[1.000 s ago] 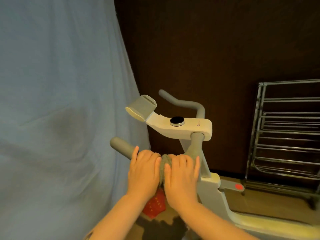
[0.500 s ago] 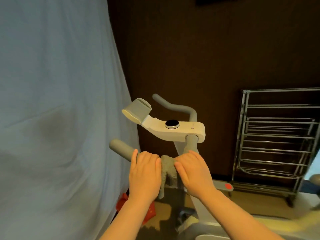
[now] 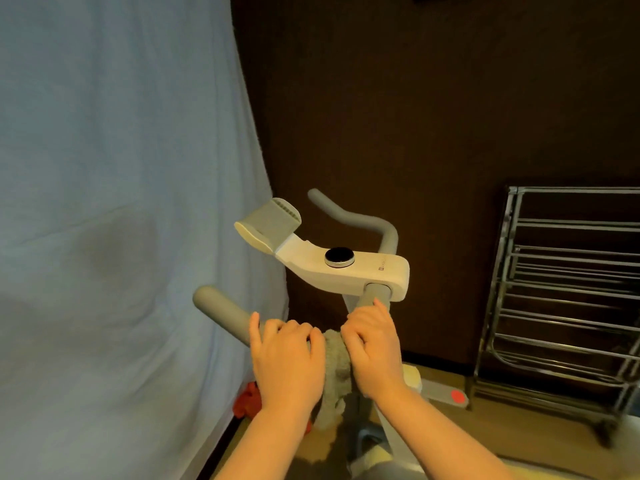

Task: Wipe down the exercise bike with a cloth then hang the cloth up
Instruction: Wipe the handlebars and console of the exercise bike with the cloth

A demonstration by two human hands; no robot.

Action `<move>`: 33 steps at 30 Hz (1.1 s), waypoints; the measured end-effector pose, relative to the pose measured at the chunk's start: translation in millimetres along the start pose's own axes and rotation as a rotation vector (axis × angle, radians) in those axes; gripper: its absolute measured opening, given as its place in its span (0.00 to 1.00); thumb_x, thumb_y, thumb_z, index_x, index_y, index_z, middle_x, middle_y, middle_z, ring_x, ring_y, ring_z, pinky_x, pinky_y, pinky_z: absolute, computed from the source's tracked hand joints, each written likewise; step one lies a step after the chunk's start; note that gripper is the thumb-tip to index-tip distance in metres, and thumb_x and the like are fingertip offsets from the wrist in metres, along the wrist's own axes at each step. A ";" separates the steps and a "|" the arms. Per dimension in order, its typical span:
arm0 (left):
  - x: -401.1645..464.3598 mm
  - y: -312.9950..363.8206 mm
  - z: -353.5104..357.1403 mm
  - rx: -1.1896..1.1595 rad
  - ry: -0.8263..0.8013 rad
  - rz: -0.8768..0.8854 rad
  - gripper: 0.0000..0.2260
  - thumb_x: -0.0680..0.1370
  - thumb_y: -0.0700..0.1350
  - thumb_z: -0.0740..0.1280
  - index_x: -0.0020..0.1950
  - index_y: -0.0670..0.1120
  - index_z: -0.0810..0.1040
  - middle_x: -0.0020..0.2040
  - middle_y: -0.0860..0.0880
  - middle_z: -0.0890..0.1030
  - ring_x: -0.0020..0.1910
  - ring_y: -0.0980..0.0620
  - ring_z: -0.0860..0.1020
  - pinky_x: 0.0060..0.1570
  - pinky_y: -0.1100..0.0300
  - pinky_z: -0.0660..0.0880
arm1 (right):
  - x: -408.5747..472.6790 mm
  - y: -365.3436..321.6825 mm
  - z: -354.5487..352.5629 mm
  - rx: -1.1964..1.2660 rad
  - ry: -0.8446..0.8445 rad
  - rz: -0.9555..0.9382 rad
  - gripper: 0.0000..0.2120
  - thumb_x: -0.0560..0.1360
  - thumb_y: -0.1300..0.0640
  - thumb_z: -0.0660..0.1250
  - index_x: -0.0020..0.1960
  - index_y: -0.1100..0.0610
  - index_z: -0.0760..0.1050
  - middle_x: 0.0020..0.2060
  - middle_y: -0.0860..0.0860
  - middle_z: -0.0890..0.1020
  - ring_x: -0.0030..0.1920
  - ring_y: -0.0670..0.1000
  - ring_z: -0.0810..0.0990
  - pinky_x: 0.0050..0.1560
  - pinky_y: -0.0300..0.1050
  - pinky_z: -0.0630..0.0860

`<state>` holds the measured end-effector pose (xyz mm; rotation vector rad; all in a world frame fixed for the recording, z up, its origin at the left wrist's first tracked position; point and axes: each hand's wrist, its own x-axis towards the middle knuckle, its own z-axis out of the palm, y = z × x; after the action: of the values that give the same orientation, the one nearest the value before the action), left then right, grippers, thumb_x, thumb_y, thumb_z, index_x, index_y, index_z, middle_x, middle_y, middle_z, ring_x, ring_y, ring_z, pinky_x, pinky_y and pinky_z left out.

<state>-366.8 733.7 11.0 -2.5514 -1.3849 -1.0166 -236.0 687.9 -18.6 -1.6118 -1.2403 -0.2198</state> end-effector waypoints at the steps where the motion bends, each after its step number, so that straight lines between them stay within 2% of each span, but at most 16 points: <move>1: -0.6 6.0 2.5 -0.032 0.033 -0.009 0.20 0.78 0.53 0.51 0.32 0.53 0.78 0.31 0.58 0.74 0.41 0.55 0.72 0.71 0.47 0.58 | -2.5 1.2 0.0 -0.019 0.012 -0.045 0.16 0.77 0.53 0.57 0.33 0.52 0.75 0.32 0.41 0.75 0.42 0.42 0.75 0.71 0.46 0.60; 4: -0.3 15.2 9.3 -0.126 0.133 -0.055 0.18 0.76 0.52 0.54 0.30 0.53 0.76 0.29 0.61 0.69 0.36 0.57 0.67 0.66 0.46 0.64 | 18.0 27.9 -17.9 -0.078 -0.161 -0.412 0.17 0.79 0.54 0.55 0.36 0.55 0.75 0.34 0.46 0.76 0.39 0.47 0.74 0.56 0.51 0.72; 7: -1.5 12.6 13.1 -0.140 0.178 -0.041 0.15 0.75 0.51 0.56 0.29 0.53 0.71 0.29 0.61 0.66 0.35 0.56 0.66 0.65 0.46 0.65 | 48.8 47.0 -26.2 -0.104 -0.234 -0.427 0.16 0.78 0.53 0.55 0.37 0.55 0.77 0.36 0.48 0.78 0.40 0.49 0.74 0.46 0.52 0.73; 11: -2.8 11.3 16.4 -0.139 0.314 0.005 0.14 0.74 0.46 0.57 0.28 0.51 0.67 0.28 0.59 0.67 0.33 0.55 0.66 0.60 0.48 0.68 | 13.4 24.7 -11.6 0.054 -0.163 -0.100 0.17 0.80 0.52 0.54 0.37 0.52 0.75 0.39 0.43 0.76 0.48 0.44 0.73 0.67 0.52 0.64; 12: -1.4 11.1 18.6 -0.143 0.358 0.018 0.14 0.73 0.45 0.57 0.26 0.49 0.69 0.27 0.57 0.68 0.32 0.55 0.67 0.57 0.50 0.68 | 11.3 25.8 -13.7 0.030 -0.161 -0.139 0.15 0.79 0.52 0.54 0.38 0.51 0.76 0.40 0.42 0.76 0.50 0.44 0.73 0.71 0.51 0.59; 14: 0.7 10.1 23.2 -0.150 0.407 0.028 0.15 0.72 0.43 0.57 0.25 0.47 0.72 0.26 0.54 0.72 0.31 0.52 0.69 0.55 0.55 0.65 | 28.6 41.5 -25.1 -0.019 -0.306 -0.391 0.16 0.79 0.51 0.54 0.40 0.53 0.77 0.39 0.45 0.77 0.47 0.46 0.74 0.68 0.51 0.63; 16: 0.4 9.7 25.2 -0.145 0.409 0.024 0.15 0.72 0.43 0.57 0.25 0.47 0.73 0.27 0.54 0.73 0.31 0.51 0.71 0.55 0.57 0.64 | 63.1 63.4 -35.2 -0.081 -0.505 -0.547 0.18 0.79 0.49 0.52 0.41 0.56 0.77 0.38 0.49 0.78 0.43 0.50 0.74 0.54 0.52 0.70; 19: -1.8 8.0 26.5 -0.134 0.403 0.011 0.15 0.72 0.43 0.57 0.25 0.47 0.72 0.27 0.53 0.73 0.31 0.51 0.71 0.56 0.57 0.64 | 65.7 64.8 -27.1 0.035 -0.391 -0.248 0.18 0.79 0.52 0.52 0.38 0.57 0.76 0.37 0.48 0.78 0.43 0.49 0.73 0.51 0.55 0.72; 22: -3.3 9.2 28.0 -0.123 0.401 -0.005 0.16 0.72 0.43 0.57 0.25 0.46 0.72 0.26 0.53 0.72 0.31 0.50 0.70 0.59 0.60 0.62 | 23.3 33.2 -16.3 0.097 -0.206 -0.043 0.15 0.78 0.55 0.52 0.36 0.51 0.72 0.39 0.43 0.75 0.49 0.45 0.74 0.69 0.58 0.62; 24: -2.2 9.6 27.6 -0.111 0.398 -0.011 0.16 0.73 0.43 0.56 0.25 0.46 0.72 0.27 0.52 0.72 0.31 0.50 0.71 0.59 0.60 0.63 | 28.7 42.4 -23.4 0.037 -0.260 -0.294 0.15 0.78 0.54 0.52 0.38 0.50 0.74 0.39 0.43 0.76 0.50 0.45 0.74 0.73 0.55 0.56; 26: -2.8 9.5 27.4 -0.109 0.372 -0.024 0.16 0.73 0.43 0.56 0.26 0.46 0.72 0.27 0.52 0.72 0.32 0.49 0.71 0.58 0.56 0.65 | 54.2 69.3 -32.9 -0.001 -0.420 -0.589 0.16 0.79 0.52 0.53 0.44 0.53 0.78 0.41 0.46 0.79 0.49 0.48 0.76 0.73 0.51 0.57; 27: -2.9 9.8 26.9 -0.107 0.366 -0.035 0.16 0.73 0.44 0.56 0.26 0.46 0.72 0.27 0.52 0.73 0.32 0.49 0.71 0.58 0.54 0.66 | 65.8 78.3 -35.1 -0.004 -0.438 -0.623 0.16 0.79 0.52 0.52 0.46 0.54 0.79 0.42 0.48 0.79 0.48 0.50 0.77 0.74 0.49 0.56; 28: -3.0 10.4 26.1 -0.106 0.362 -0.045 0.16 0.74 0.44 0.56 0.26 0.46 0.72 0.28 0.52 0.73 0.33 0.50 0.71 0.58 0.53 0.66 | 68.4 80.4 -34.0 0.008 -0.419 -0.555 0.17 0.79 0.53 0.51 0.46 0.55 0.78 0.42 0.49 0.79 0.48 0.51 0.77 0.74 0.49 0.55; 31: -4.4 11.7 25.4 -0.093 0.367 -0.058 0.16 0.74 0.44 0.56 0.26 0.45 0.73 0.28 0.50 0.73 0.33 0.49 0.71 0.57 0.52 0.67 | 24.0 28.6 -23.9 0.141 -0.214 -0.058 0.17 0.78 0.56 0.49 0.41 0.54 0.76 0.42 0.48 0.78 0.54 0.51 0.76 0.76 0.53 0.50; 32: -4.6 11.5 25.8 -0.087 0.371 -0.059 0.16 0.74 0.44 0.56 0.27 0.45 0.73 0.27 0.50 0.73 0.33 0.49 0.71 0.56 0.52 0.68 | 9.1 13.3 -20.5 0.148 -0.187 0.004 0.16 0.77 0.55 0.51 0.40 0.53 0.75 0.41 0.47 0.77 0.56 0.50 0.75 0.76 0.54 0.48; 33: -4.5 11.0 26.1 -0.081 0.375 -0.058 0.17 0.75 0.44 0.56 0.27 0.44 0.73 0.27 0.50 0.73 0.32 0.48 0.71 0.55 0.51 0.68 | 0.4 8.6 -20.7 0.145 -0.201 -0.076 0.14 0.77 0.55 0.52 0.41 0.52 0.76 0.41 0.46 0.77 0.56 0.49 0.75 0.76 0.55 0.47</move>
<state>-346.5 733.1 -9.3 -2.2229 -1.3395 -1.4952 -220.4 672.3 -14.4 -1.4897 -1.4391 -0.0146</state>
